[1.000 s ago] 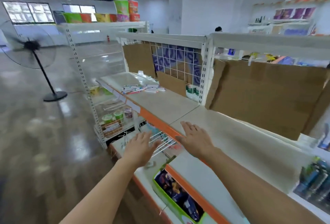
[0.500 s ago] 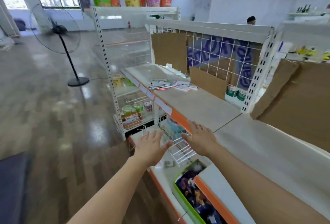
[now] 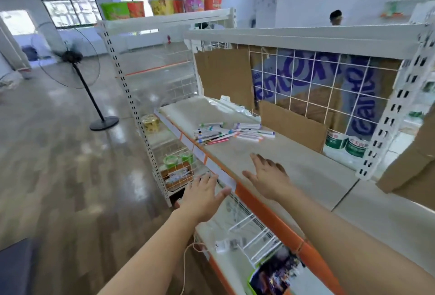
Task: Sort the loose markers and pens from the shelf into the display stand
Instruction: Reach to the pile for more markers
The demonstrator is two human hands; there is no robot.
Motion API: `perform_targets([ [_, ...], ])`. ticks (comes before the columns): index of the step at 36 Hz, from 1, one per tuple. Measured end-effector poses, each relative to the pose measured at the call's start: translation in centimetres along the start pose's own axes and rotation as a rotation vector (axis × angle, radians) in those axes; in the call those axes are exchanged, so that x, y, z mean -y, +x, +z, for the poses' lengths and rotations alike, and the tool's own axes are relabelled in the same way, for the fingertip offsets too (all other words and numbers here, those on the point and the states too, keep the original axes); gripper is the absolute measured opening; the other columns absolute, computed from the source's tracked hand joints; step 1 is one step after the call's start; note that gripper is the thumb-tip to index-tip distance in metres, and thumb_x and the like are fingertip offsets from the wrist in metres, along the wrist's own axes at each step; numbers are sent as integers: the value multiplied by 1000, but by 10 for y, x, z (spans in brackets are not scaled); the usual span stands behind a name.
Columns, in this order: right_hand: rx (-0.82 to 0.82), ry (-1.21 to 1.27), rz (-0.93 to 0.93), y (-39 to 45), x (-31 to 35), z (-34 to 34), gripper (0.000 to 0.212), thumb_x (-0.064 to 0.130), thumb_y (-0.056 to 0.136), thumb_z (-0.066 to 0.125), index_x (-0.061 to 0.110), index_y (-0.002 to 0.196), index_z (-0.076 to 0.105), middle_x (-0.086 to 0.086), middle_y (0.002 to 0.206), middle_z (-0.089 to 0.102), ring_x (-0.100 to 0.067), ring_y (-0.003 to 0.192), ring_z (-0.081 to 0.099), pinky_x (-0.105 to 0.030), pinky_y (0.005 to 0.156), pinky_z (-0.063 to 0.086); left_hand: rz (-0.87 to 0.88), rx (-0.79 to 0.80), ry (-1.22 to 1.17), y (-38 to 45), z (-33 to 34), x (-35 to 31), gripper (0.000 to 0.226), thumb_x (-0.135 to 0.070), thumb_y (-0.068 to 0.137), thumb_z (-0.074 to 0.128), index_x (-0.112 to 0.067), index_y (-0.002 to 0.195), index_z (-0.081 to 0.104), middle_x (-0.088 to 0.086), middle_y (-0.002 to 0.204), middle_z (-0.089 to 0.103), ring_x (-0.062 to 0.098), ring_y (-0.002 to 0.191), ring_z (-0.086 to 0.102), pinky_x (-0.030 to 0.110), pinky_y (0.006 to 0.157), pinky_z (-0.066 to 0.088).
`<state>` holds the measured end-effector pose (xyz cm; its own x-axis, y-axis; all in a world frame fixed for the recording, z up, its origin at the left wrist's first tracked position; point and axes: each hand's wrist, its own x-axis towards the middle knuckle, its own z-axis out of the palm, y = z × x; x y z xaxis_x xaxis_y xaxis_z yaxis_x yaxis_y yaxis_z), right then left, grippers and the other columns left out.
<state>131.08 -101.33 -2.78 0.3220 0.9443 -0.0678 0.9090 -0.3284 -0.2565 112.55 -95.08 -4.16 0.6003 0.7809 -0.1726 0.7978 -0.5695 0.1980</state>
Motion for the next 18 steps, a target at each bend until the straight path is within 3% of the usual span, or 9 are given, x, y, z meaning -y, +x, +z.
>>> perform_targets([
  [13,18,-29,125,103,-27,4,64,53,99,26,18,151,12,-5,153,27,-26,136,30,-43,110,24,101,23,-26,121,-9,0,69,-60,95,21,-23,152,9,6,160,8,26,146,9,42,118,11],
  [18,-44,-47,176,140,-30,2,56,48,100,31,18,146,23,-5,150,32,-26,134,34,-40,108,26,171,71,-1,169,-17,9,65,-54,98,27,-22,152,8,5,160,8,25,146,8,41,117,13],
])
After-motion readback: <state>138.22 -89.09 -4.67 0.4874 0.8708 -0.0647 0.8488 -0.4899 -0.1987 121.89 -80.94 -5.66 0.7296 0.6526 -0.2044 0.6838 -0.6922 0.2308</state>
